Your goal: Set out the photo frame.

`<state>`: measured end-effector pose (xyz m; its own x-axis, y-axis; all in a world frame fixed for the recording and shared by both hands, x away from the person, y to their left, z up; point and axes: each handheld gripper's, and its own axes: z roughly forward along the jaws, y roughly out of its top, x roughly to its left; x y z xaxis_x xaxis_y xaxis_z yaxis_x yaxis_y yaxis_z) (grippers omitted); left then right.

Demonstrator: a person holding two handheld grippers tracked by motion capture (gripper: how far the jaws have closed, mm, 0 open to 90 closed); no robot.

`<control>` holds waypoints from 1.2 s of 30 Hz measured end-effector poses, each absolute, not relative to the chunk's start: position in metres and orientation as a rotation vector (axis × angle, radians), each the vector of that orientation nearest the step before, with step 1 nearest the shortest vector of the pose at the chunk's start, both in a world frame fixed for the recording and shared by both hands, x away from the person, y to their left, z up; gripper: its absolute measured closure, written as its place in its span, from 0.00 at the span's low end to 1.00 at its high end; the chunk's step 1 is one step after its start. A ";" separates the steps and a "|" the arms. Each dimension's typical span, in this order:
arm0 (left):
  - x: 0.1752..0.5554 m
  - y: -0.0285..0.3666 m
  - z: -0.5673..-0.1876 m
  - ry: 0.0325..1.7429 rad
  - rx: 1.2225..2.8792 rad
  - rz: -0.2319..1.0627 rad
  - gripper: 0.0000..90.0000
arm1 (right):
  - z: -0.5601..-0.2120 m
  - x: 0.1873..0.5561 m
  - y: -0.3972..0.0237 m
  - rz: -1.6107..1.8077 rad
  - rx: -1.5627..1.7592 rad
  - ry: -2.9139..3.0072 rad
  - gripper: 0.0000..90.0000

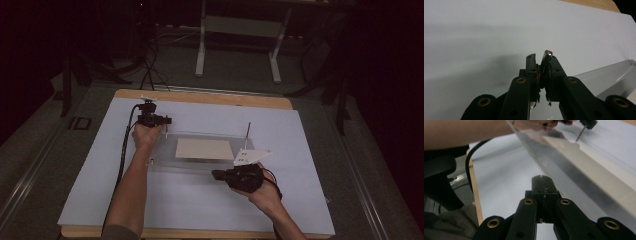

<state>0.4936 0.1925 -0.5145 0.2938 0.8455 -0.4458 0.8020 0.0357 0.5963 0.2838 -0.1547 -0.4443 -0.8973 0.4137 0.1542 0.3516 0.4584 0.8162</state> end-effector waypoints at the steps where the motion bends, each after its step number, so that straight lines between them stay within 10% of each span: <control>1: 0.494 0.192 -0.514 1.498 1.754 0.067 0.92 | -0.447 0.283 -0.154 1.431 0.685 2.627 1.00; 22: 0.491 0.202 -0.516 1.466 1.697 -0.002 0.86 | -0.454 0.288 -0.148 1.261 0.721 2.512 1.00; 36: 0.455 0.214 -0.500 1.321 1.809 0.197 0.75 | -0.448 0.292 -0.149 1.275 0.727 2.495 1.00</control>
<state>0.4550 0.2136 -0.5003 0.4257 0.8375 -0.3425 0.7008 -0.0657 0.7103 0.2924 -0.1487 -0.4481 -0.8456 0.5337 0.0076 0.3188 0.4936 0.8092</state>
